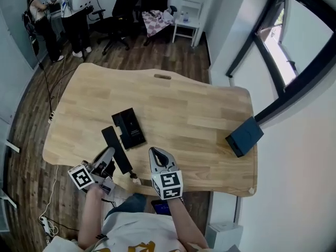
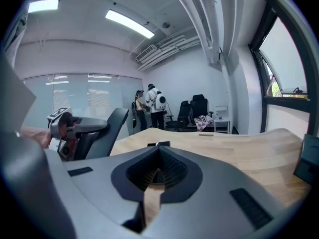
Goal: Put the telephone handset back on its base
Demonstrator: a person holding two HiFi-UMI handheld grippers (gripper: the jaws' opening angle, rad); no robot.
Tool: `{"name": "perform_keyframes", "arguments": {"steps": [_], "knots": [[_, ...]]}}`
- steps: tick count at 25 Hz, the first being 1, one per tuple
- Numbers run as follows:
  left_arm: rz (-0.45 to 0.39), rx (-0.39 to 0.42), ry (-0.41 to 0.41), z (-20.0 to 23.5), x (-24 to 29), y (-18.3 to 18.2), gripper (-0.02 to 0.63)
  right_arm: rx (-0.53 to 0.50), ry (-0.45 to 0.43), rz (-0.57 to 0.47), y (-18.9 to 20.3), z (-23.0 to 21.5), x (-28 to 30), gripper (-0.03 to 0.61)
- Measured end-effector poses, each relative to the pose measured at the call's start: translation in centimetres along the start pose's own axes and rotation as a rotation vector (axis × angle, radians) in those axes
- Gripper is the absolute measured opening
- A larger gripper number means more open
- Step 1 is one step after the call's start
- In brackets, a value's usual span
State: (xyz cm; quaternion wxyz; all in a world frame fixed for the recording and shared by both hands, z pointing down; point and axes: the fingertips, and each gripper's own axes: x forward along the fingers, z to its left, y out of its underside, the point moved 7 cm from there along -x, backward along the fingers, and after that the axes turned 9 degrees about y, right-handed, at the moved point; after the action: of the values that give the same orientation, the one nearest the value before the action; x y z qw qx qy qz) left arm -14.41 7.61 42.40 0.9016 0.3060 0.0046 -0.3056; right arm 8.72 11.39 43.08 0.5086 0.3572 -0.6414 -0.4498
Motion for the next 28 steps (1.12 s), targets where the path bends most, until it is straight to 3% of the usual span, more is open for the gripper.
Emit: {"name": "perform_keyframes", "arguments": {"steps": [6,13,19,28], "knots": [[0.036,-0.032,0.055,4.3,3.7,-4.9,0.075,0.021,0.012,0.014,-2.3,0.6,8.2,0.006],[0.082,-0.059,0.065,8.3,5.5,-7.2,0.075,0.029,0.03,0.032,-3.0,0.7,12.4,0.006],[0.079,-0.066,0.052,8.6,6.4,-7.0,0.075,0.031,0.022,0.043,-2.9,-0.2,12.6,0.006],[0.009,-0.045,0.01,5.9,6.3,-4.6,0.075,0.011,-0.045,0.01,-3.4,-1.6,10.4,0.006]]}}
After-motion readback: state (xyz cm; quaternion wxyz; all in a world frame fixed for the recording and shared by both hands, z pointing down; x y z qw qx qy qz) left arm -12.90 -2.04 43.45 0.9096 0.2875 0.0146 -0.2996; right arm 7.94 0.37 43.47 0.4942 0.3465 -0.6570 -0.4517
